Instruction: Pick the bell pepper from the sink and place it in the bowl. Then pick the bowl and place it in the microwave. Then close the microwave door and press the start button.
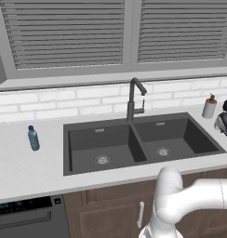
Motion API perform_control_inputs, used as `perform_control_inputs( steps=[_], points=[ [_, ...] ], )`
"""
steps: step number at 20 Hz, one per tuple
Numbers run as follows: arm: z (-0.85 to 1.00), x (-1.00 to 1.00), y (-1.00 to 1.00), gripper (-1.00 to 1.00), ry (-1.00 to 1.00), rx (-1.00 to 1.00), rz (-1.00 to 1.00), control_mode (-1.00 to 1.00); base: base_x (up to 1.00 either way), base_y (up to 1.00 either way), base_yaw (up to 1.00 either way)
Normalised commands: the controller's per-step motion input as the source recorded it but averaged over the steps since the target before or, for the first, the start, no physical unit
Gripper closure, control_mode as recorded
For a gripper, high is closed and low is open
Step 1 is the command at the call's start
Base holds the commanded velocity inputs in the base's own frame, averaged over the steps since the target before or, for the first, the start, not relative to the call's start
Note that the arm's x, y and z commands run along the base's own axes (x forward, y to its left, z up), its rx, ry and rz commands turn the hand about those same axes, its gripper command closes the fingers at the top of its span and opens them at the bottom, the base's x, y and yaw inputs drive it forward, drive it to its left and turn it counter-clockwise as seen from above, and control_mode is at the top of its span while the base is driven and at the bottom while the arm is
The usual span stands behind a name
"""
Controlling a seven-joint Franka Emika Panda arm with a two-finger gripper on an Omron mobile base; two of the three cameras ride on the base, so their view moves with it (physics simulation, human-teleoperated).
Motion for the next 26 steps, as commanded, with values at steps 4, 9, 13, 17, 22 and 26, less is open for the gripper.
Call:
perform_control_inputs(
  steps=[4,9,13,17,22,26],
  points=[
    [0.00,0.00,0.14,-1.00,0.00,0.00,0.03,-1.00,0.00,0.00,0.00],
    [0.00,0.00,0.03,-1.00,0.00,0.00,0.00,-1.00,0.00,0.00,0.00],
    [-0.07,0.07,0.00,-1.00,0.04,0.00,0.02,-1.00,0.00,0.00,0.00],
    [-0.26,0.21,-0.05,-1.00,0.10,0.00,0.05,-1.00,0.00,0.00,0.00],
    [-0.38,0.36,-0.28,-1.00,0.18,0.08,0.09,-1.00,0.00,0.00,0.00],
    [-0.05,0.09,-0.45,-1.00,0.04,0.14,0.12,-1.00,0.00,0.00,0.00]
  ],
)
